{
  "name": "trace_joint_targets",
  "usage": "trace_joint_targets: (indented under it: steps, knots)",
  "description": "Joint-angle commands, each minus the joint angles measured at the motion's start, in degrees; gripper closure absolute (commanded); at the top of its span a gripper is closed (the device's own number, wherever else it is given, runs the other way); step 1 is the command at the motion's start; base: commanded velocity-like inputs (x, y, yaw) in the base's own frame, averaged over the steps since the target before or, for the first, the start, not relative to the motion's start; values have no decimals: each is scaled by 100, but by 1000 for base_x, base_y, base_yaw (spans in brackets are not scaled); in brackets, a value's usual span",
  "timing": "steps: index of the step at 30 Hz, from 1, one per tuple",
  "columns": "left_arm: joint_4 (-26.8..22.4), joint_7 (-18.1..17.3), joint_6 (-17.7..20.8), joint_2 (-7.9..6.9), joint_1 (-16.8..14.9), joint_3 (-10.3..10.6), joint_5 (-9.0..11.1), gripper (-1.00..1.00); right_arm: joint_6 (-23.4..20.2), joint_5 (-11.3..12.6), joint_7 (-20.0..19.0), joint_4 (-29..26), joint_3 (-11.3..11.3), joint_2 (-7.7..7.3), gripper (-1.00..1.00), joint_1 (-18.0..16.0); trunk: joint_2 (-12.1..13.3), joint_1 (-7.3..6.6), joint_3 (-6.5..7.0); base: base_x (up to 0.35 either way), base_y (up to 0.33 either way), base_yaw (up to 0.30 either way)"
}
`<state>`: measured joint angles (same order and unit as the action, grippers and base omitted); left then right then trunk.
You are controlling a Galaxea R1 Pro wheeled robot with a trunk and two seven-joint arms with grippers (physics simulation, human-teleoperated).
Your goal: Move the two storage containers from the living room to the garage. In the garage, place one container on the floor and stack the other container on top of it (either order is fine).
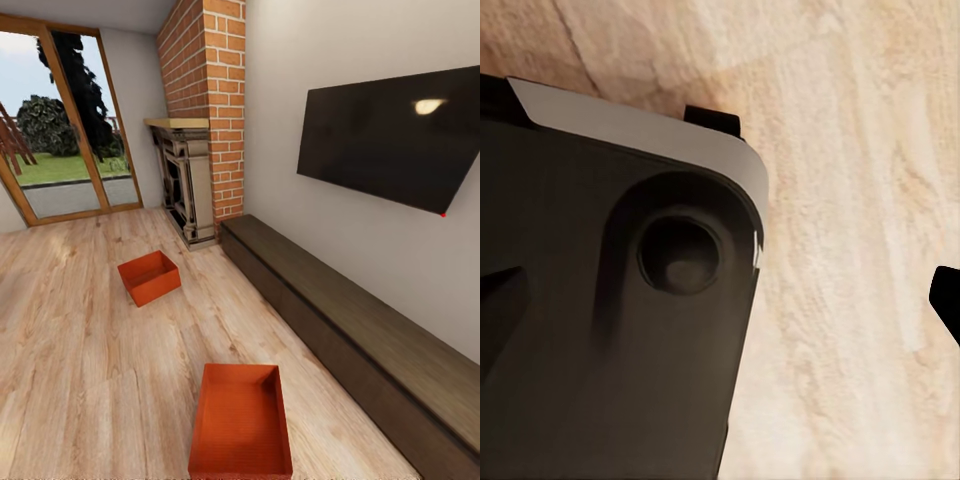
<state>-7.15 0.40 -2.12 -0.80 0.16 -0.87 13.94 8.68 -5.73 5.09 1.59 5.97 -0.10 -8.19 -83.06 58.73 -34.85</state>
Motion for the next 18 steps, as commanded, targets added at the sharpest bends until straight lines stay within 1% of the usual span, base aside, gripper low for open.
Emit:
trace_joint_targets:
  steps: [1, 18]
  knots:
    - [-6, 4, -8, 1, 2, -6, 21, -100, 23, -60, 38, 17, 27, 1, -100, -7, -2, 0, -14, 0, 0, 0]
    - [-6, 4, -8, 1, 2, -3, 24, -100, 29, -69, 43, 17, 27, 8, -100, -7, -2, 0, -171, 0, 0, 0]
